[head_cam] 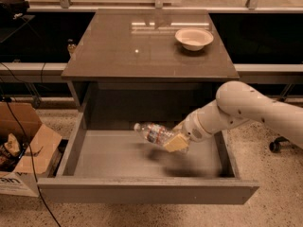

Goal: Pick water bottle from top drawer and place on counter

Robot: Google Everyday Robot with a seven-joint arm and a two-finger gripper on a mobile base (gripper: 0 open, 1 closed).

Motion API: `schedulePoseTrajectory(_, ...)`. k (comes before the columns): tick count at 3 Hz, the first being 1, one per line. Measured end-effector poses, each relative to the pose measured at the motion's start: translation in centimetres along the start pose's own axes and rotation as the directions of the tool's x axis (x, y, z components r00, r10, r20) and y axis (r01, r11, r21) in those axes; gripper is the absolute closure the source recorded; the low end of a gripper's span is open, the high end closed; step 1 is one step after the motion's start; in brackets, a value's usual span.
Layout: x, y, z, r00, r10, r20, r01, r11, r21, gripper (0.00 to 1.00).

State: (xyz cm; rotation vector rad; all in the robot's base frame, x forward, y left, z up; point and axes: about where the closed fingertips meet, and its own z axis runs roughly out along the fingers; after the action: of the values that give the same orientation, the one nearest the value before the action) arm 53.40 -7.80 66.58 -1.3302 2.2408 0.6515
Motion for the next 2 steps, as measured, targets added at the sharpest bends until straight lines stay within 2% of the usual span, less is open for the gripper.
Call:
schedulePoseTrajectory(1, -3.0, 0.2, -5.2, 0.995, -0.103, 0.002, 0.103, 0.9943, 0.028, 1.0)
schedulePoseTrajectory(2, -6.2, 0.3, -10.7, 0.978, -0.206, -0.015, 0.207, 0.9771, 0.05, 1.0)
